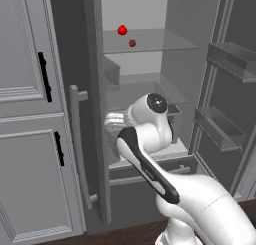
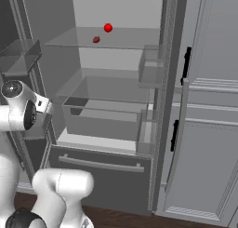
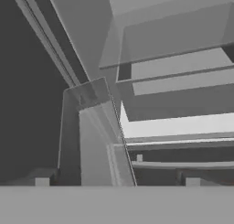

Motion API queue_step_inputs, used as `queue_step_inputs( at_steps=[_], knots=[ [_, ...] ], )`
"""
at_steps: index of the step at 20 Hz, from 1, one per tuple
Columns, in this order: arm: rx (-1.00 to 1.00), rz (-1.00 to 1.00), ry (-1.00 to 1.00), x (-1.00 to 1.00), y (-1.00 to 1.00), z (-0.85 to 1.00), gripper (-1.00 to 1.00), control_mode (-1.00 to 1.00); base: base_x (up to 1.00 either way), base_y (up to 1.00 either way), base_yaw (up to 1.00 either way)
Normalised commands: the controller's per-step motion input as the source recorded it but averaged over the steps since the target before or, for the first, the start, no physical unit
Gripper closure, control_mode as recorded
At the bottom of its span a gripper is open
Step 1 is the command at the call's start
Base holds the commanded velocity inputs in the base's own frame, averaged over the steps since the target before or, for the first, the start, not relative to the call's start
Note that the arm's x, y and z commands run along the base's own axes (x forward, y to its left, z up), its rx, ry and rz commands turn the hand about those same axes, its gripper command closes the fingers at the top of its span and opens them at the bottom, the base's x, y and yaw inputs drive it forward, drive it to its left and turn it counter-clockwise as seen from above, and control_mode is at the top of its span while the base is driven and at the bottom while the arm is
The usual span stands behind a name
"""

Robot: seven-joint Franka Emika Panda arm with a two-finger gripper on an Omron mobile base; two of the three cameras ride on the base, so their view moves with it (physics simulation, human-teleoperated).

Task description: Take the strawberry from the fridge and place it on top of the pancake, located on the dining counter.

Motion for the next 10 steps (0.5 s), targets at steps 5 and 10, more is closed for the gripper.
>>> queue_step_inputs(
  at_steps=[5, 10],
  knots=[
    [-0.02, 0.0, -0.16, -0.18, -0.19, 0.59, -1.0, -1.0, 0.0, 0.0, 0.0],
    [0.0, -0.02, -0.09, 0.0, -0.97, 1.0, -1.0, -1.0, 0.0, 0.0, 0.0]
  ],
)
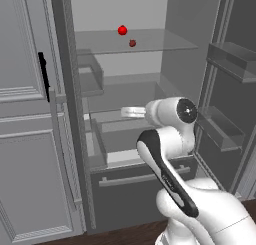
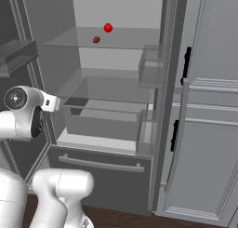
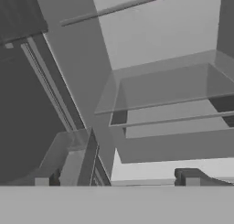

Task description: Take the strawberry from the fridge and place it on top of the pancake, located on the dining counter.

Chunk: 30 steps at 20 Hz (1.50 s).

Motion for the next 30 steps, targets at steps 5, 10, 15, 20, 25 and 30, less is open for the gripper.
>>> queue_step_inputs(
  at_steps=[5, 10, 15, 20, 25, 30],
  knots=[
    [-0.01, -0.05, -0.12, 0.0, -0.74, 0.96, -1.0, -1.0, 0.0, 0.0, 0.0],
    [-0.05, -0.15, -0.23, 0.0, -0.45, 0.73, -1.0, -1.0, 0.0, 0.0, 0.0],
    [-0.06, -0.18, 0.0, 0.0, -0.35, 0.59, -1.0, -1.0, 0.0, 0.0, 0.0],
    [-0.02, -0.14, 0.18, 0.0, -0.21, 0.13, -1.0, -1.0, 0.0, 0.0, 0.0],
    [0.0, 0.0, 0.07, 0.02, -0.03, 0.0, -1.0, 1.0, 0.13, -0.02, 0.0],
    [0.0, 0.0, 0.0, 0.0, 0.0, 0.0, -1.0, 1.0, 0.78, 0.0, 0.0]
  ],
)
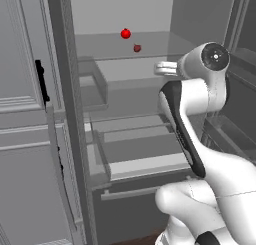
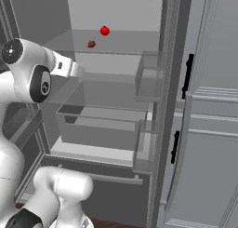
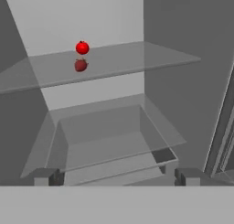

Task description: Take the strawberry from the fridge and place it on top of the pancake, located on the dining counter.

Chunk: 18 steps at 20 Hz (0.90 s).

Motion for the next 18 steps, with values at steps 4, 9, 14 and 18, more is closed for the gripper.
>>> queue_step_inputs(
  at_steps=[4, 9, 14, 18],
  knots=[
    [0.0, 0.0, 0.0, 0.0, 0.0, 0.0, -1.0, 1.0, 0.64, 0.0, 0.03],
    [0.0, 0.02, 0.0, 0.0, 0.0, 0.06, -1.0, -1.0, 0.11, 0.0, 0.08],
    [0.0, 0.08, 0.02, 0.16, 0.0, 0.62, -1.0, -1.0, 0.0, 0.0, 0.0],
    [-0.03, 0.08, 0.02, 0.83, 0.14, 0.48, -1.0, -1.0, 0.0, 0.0, 0.0]
  ],
)
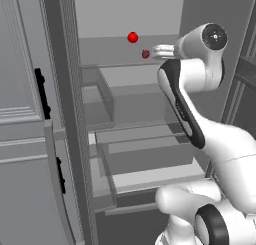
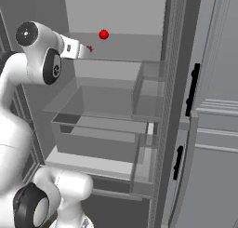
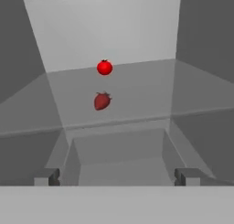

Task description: Take the strawberry from the fridge and place it on top of the pancake, located on the dining counter.

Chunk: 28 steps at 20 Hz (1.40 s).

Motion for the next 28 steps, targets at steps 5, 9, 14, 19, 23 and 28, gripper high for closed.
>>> queue_step_inputs(
  at_steps=[5, 9, 14, 19, 23, 28],
  knots=[
    [-0.02, 0.1, 0.12, 1.0, 0.4, -0.09, -1.0, -1.0, 0.0, 0.0, 0.0],
    [0.0, 0.14, 0.09, 0.96, 0.0, -0.36, -1.0, -1.0, 0.0, 0.0, 0.0],
    [-0.05, 0.03, 0.0, 0.72, 0.0, -0.07, -1.0, -1.0, 0.0, 0.0, 0.0],
    [-0.09, 0.0, 0.0, 0.48, 0.0, -0.31, -1.0, -1.0, 0.0, 0.0, 0.0],
    [-0.05, 0.0, 0.0, 0.53, 0.0, -0.35, -1.0, -1.0, 0.0, 0.0, 0.0],
    [-0.01, 0.0, 0.0, 0.54, 0.0, -0.14, -1.0, -1.0, 0.0, 0.0, 0.0]
  ],
)
